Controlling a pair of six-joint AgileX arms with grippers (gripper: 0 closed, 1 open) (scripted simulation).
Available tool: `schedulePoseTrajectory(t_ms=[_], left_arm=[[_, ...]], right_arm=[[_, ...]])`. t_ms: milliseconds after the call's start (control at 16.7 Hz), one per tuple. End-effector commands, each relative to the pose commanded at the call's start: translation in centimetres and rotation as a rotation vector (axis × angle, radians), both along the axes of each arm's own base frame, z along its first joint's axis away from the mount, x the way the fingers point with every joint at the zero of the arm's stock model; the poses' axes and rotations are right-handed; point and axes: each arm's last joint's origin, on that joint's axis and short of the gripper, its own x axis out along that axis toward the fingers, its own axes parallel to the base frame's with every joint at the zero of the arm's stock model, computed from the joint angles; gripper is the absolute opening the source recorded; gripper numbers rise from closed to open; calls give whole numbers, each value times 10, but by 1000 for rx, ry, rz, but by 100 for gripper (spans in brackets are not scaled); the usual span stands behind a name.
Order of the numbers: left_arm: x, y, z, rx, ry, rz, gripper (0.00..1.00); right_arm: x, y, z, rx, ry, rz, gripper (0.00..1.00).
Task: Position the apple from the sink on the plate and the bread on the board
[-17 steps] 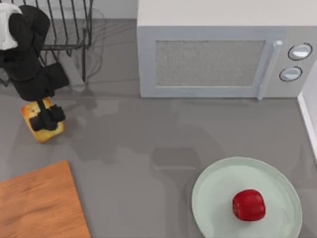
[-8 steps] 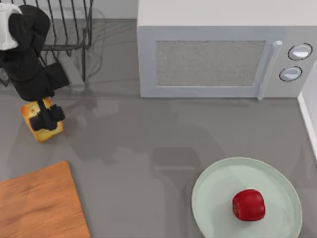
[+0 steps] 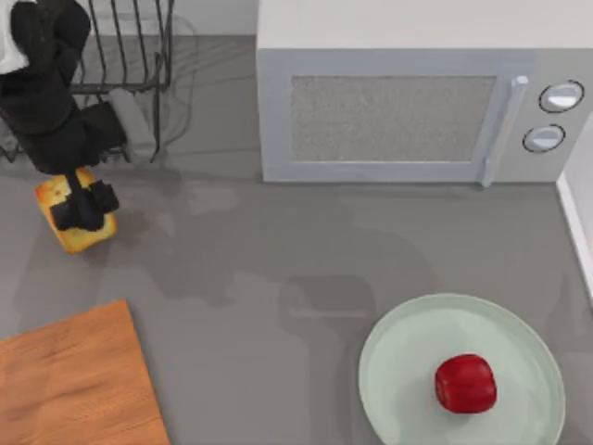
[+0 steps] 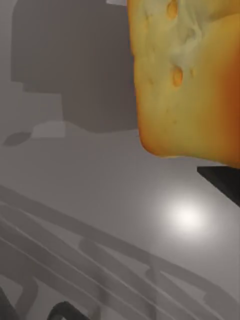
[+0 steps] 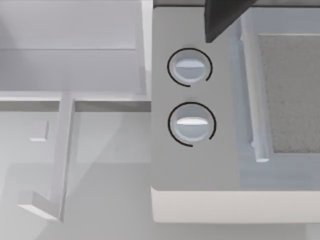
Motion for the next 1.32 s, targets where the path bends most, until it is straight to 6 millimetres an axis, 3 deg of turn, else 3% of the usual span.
schedulePoseTrajectory(t_ms=[300,480,780,960,1320], left_arm=[[-2,0,61,4,18,0,0],[-4,1,80,2,1,4,0],[-6,2,71,-1,39,24,0],[-9,7,66,-1,54,124,0],[-30,27,48,8,109,635,0]], right_arm=[[0,0,0,0,0,0,100],[0,0,0,0,0,0,100],[0,0,0,0,0,0,100],[0,0,0,0,0,0,100],[0,0,0,0,0,0,100]])
